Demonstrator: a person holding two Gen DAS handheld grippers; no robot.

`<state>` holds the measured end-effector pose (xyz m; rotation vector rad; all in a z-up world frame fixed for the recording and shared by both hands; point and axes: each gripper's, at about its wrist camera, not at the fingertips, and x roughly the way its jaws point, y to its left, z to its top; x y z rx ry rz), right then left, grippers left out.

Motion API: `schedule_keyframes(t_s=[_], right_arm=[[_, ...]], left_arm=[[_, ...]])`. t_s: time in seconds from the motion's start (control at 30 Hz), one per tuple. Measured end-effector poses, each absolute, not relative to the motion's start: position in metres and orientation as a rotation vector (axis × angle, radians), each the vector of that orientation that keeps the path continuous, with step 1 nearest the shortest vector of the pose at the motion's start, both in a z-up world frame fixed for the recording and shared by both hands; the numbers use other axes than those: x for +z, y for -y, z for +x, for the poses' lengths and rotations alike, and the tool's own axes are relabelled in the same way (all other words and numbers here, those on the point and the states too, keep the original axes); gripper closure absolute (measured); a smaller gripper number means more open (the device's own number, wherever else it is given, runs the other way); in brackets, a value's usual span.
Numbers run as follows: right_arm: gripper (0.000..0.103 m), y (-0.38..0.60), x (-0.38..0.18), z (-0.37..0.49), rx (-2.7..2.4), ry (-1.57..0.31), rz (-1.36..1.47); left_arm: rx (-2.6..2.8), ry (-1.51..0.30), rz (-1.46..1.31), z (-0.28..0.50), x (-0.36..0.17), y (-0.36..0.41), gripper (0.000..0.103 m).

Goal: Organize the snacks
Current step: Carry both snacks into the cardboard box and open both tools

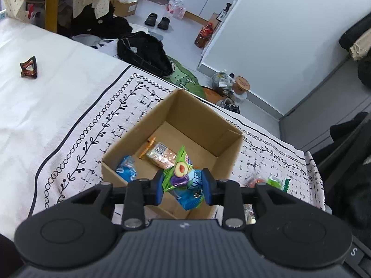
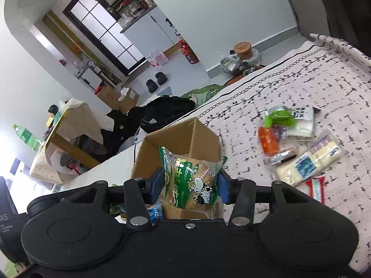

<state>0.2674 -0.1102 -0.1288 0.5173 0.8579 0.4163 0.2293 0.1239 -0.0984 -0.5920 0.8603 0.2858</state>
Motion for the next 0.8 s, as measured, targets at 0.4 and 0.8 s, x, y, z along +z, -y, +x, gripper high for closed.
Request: schedule_keyframes(t_s=[0.4,0.8], right_arm=[[0.056,0.069,-0.127,0.279,0.438,-0.886,0.48],[0.042,0.046,-0.131,0.285,0.465,-0.921,0.512]], left_arm=[[0.325,-0.896,-0.643,0.234,-0.117,-0.153,0.062],[0.37,-0.91,-0.619,0.229,-0.113,-0.165,0.04]])
